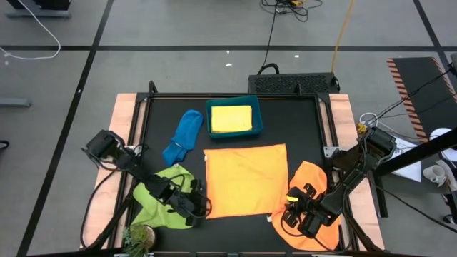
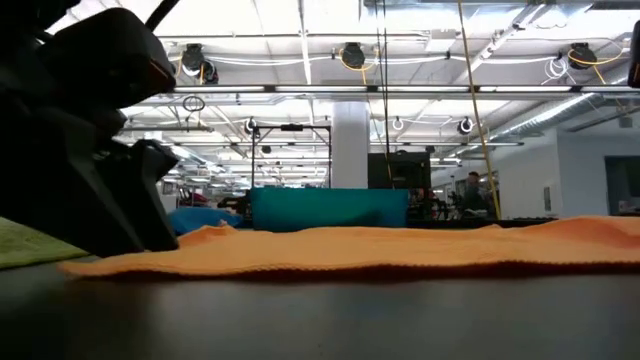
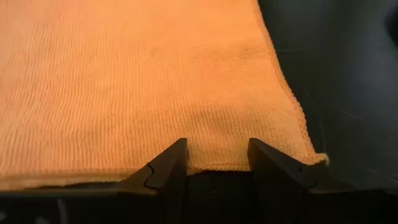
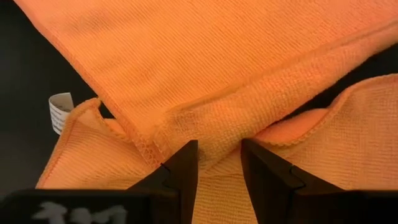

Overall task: Fold microfiber towels
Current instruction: Fold the top orange microfiber cloth

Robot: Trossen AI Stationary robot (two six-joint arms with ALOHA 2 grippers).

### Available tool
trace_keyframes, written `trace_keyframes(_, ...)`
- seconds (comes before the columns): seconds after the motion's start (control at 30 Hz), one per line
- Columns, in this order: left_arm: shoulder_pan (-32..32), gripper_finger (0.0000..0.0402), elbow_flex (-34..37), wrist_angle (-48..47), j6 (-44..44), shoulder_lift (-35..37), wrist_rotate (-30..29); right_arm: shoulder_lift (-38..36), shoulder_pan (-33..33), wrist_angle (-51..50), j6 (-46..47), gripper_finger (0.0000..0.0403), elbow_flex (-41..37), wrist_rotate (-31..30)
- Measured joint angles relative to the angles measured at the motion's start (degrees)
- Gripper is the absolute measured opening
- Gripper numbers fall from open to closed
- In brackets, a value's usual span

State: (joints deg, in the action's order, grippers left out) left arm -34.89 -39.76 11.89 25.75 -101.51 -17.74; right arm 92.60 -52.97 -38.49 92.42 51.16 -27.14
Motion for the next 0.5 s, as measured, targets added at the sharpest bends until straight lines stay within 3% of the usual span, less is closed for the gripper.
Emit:
trace_keyframes(0.27, -0.1, 0.0172, -0.3, -16.3, 9.9, 2.9, -0.4, 0.0, 0.0, 0.0, 0.2, 0.0114, 0.0, 1.9)
trace_keyframes(0.5, -0.9, 0.0172, 0.3, -22.1, 10.6, 7.6, -0.2, 0.0, 0.3, 1.3, 0.4, 0.0114, 0.0, 1.6)
